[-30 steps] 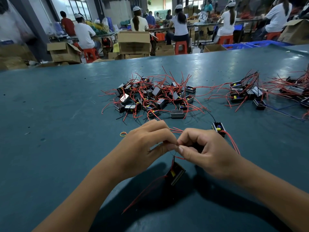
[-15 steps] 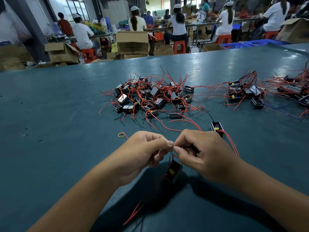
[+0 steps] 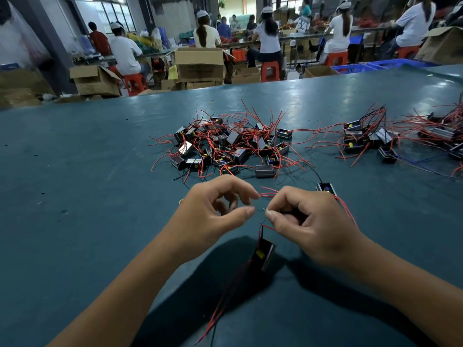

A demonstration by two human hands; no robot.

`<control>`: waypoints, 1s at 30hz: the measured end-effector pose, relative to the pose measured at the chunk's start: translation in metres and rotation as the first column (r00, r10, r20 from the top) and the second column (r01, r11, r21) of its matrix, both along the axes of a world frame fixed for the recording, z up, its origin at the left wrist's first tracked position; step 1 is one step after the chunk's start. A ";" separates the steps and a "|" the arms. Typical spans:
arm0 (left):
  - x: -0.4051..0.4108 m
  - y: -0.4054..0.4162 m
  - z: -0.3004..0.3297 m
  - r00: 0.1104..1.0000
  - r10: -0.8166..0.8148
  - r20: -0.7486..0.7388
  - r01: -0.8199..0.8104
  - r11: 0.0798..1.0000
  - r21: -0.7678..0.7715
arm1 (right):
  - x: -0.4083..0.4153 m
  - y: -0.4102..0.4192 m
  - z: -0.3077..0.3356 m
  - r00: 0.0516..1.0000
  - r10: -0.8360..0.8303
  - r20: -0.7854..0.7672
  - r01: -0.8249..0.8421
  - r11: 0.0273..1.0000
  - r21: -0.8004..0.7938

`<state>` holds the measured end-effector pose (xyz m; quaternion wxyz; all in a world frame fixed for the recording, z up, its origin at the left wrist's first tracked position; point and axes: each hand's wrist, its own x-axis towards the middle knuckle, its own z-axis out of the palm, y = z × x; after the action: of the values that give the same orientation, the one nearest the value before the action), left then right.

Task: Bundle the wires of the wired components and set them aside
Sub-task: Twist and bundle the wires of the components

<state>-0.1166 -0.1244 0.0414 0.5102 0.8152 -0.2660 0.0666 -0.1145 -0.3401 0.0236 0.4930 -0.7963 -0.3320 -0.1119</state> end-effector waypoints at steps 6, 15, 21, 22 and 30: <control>0.003 -0.003 -0.002 0.944 -0.062 0.324 0.021 0.991 0.129 | 0.001 0.000 -0.002 0.993 0.076 -0.094 -0.070 0.995 0.068; 0.005 -0.004 -0.006 0.947 -0.065 0.313 0.049 0.997 0.058 | 0.000 0.001 -0.003 0.969 0.170 -0.178 -0.138 0.975 0.175; 0.003 -0.007 -0.004 0.936 -0.050 0.347 0.016 0.995 0.100 | 0.001 0.002 -0.005 0.969 0.164 -0.187 -0.131 0.976 0.176; 0.002 -0.007 -0.003 0.933 -0.053 0.357 0.012 0.993 0.114 | 0.001 0.002 -0.005 0.970 0.158 -0.185 -0.127 0.978 0.168; 0.002 -0.003 -0.002 0.926 -0.081 0.368 0.019 0.986 0.168 | 0.004 0.001 -0.008 0.977 0.143 -0.159 -0.120 0.983 0.141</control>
<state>-0.1144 -0.1275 0.0399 0.3844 0.8191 -0.3834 0.1854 -0.1107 -0.3393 0.0154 0.5766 -0.7453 -0.3332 -0.0327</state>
